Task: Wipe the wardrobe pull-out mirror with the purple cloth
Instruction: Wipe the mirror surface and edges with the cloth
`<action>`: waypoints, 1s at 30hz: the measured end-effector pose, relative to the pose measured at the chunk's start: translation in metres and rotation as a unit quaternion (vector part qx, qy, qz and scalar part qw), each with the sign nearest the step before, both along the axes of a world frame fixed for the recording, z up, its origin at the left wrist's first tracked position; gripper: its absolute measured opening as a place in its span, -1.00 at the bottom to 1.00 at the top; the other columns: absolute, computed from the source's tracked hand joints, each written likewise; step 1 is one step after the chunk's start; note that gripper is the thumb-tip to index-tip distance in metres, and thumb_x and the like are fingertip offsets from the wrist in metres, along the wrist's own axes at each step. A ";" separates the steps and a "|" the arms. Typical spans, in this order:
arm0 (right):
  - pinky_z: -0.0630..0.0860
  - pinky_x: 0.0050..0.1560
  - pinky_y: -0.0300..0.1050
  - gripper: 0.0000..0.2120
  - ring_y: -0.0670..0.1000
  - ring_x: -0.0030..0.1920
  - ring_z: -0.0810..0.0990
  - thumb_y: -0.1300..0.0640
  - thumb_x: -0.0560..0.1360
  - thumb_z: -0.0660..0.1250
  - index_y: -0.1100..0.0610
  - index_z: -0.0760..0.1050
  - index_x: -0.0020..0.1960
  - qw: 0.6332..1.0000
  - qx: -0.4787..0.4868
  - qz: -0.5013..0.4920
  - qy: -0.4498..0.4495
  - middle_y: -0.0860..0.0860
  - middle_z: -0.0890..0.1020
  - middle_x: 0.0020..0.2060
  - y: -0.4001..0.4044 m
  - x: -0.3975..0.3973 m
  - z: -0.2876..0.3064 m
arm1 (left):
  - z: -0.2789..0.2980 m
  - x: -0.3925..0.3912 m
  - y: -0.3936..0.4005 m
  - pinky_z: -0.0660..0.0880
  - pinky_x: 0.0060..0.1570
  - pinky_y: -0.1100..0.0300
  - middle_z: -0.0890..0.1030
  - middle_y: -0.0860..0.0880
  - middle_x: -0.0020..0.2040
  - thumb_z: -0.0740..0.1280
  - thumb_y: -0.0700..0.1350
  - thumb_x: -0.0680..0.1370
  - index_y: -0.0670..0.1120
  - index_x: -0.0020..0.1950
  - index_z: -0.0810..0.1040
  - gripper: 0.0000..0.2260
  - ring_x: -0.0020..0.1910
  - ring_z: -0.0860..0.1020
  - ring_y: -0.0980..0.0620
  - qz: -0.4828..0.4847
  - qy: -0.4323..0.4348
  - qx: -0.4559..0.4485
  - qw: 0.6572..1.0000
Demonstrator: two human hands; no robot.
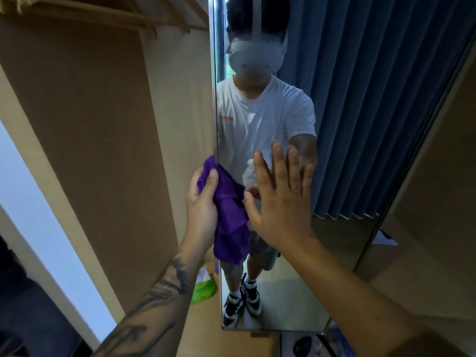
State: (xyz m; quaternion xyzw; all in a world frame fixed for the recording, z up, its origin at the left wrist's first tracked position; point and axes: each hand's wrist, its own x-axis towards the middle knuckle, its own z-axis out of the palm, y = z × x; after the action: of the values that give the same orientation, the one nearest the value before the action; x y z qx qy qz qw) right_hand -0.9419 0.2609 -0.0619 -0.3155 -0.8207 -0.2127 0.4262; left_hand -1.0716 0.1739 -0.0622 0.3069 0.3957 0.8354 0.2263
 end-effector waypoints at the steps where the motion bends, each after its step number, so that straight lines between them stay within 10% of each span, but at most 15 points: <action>1: -0.19 0.61 0.34 -0.23 0.26 0.67 -0.14 -0.16 0.61 0.26 0.06 0.03 0.70 1.000 -0.004 0.001 -0.003 0.18 -0.03 0.68 -0.001 0.000 0.000 | -0.015 0.002 -0.002 0.58 -0.17 0.29 0.71 0.08 -0.09 0.31 -0.08 0.70 -0.08 0.32 0.59 -0.79 -0.16 0.66 0.15 -0.005 -0.016 -0.013 1.000; 12: -0.25 0.59 0.34 -0.06 0.28 0.66 -0.20 -0.19 0.49 0.34 0.06 -0.04 0.71 1.000 0.002 -0.012 -0.012 0.17 -0.13 0.68 0.005 -0.003 -0.009 | 0.044 -0.007 0.006 0.60 -0.14 0.23 0.68 0.03 -0.06 0.39 0.04 0.64 0.13 0.13 0.70 -0.88 -0.12 0.63 0.08 -0.003 0.027 0.045 0.999; 19: -0.20 0.60 0.33 -0.19 0.25 0.67 -0.15 -0.20 0.59 0.25 0.04 0.00 0.70 1.000 0.006 -0.004 0.009 0.17 -0.05 0.68 0.004 -0.005 -0.009 | -0.039 0.006 -0.005 0.61 -0.15 0.24 0.72 0.00 -0.04 0.41 0.06 0.56 0.05 0.17 0.70 -0.77 -0.10 0.69 0.06 -0.022 -0.089 -0.035 0.995; 30: -0.05 0.59 0.39 -0.23 0.30 0.66 -0.03 -0.18 0.61 0.27 0.07 0.09 0.69 1.000 0.012 0.010 0.027 0.22 0.06 0.67 0.003 -0.003 -0.015 | -0.025 0.007 -0.007 0.57 -0.19 0.32 0.68 0.11 -0.16 0.33 0.04 0.68 0.18 0.03 0.72 -0.84 -0.19 0.65 0.17 0.013 -0.003 -0.029 0.999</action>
State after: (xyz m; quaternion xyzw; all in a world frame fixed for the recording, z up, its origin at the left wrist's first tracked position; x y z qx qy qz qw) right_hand -0.9445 0.2635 -0.0771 -0.3075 -0.8095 -0.2095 0.4541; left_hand -1.0646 0.1664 -0.0869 0.2928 0.4234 0.8273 0.2251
